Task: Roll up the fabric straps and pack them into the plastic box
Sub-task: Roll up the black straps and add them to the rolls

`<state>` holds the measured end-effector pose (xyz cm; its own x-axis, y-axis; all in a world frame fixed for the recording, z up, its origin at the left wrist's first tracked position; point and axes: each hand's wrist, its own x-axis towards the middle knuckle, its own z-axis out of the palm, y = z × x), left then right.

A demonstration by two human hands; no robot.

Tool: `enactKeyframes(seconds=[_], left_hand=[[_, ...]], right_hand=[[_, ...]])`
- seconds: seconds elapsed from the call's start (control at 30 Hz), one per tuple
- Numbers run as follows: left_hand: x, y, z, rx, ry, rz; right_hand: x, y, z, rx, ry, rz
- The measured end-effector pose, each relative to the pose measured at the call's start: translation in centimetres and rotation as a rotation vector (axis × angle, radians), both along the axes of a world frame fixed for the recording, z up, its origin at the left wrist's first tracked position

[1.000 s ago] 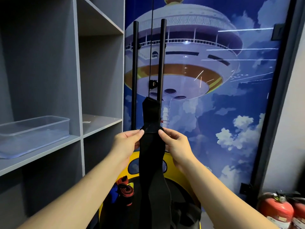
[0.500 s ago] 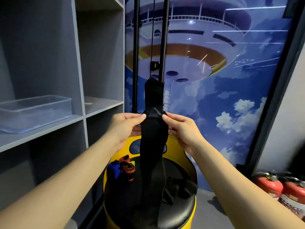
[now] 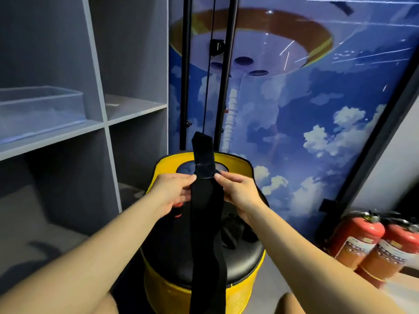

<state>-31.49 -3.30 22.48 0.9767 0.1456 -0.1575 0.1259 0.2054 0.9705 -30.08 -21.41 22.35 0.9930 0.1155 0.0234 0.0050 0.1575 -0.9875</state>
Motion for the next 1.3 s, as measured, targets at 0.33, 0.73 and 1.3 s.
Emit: enactKeyframes(seconds=[0.33,0.73,1.3], left_hand=[[7.5,0.8,-10.7,0.028,0.210,0.087],[20.9,2.1,-16.4,0.304,0.274,0.264],[37.5,5.6,-23.2,0.355,0.368,0.169]], right_hand=[[8.1,2.5,-10.9,-0.107,0.223,-0.122],[21.2,5.0,-17.0,-0.180,0.347,-0.222],[36.0,8.3,-22.8,-0.104,0.420,-0.100]])
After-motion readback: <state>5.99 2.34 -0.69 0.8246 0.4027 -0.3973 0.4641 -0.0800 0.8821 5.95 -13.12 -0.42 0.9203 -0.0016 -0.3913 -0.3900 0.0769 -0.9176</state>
